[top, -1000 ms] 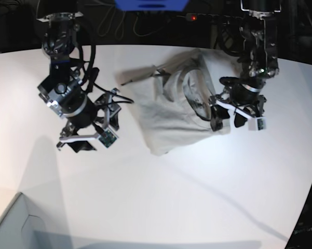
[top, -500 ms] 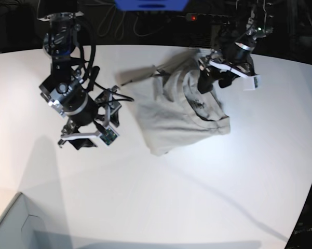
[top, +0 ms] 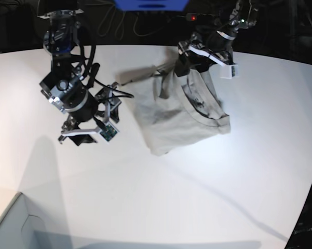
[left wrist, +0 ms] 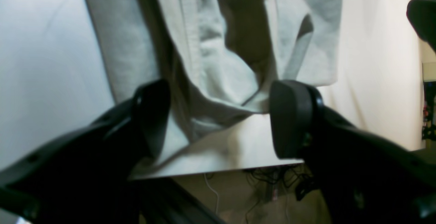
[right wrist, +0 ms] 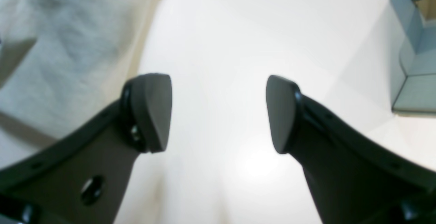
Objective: Layout the t-shirt on the table in an organized manner, then fold the t-shirt properly
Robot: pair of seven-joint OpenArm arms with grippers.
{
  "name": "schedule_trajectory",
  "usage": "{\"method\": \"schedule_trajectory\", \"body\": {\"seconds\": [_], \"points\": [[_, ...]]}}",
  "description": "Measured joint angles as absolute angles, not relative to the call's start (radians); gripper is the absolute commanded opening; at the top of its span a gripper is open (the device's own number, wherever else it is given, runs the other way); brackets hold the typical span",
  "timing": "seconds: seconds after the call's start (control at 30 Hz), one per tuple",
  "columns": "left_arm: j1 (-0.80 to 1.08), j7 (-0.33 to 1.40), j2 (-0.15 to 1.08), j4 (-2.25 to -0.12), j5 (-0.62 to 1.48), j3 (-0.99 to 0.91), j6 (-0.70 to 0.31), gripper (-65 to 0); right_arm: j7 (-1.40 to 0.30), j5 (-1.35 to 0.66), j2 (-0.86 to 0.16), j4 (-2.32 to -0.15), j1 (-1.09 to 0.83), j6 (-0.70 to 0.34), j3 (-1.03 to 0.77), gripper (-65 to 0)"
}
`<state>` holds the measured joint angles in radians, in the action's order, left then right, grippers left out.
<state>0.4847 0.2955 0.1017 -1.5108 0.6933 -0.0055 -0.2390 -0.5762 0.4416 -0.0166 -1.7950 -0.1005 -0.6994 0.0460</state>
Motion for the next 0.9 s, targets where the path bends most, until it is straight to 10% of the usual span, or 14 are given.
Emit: {"method": "schedule_trajectory", "body": {"seconds": [0.3, 0.9], "points": [[0.482, 0.295, 0.102, -1.511, 0.694, -0.011, -0.239, -64.5, -0.576, 0.442, -0.017, -1.795, -0.106, -0.699, 0.047, -21.6], [0.611, 0.296, 0.103, -1.655, 0.743, -0.178, -0.239, -65.0, -0.575, 0.439, 0.035, -1.764, -0.139, -0.699, 0.081, -21.6]]}}
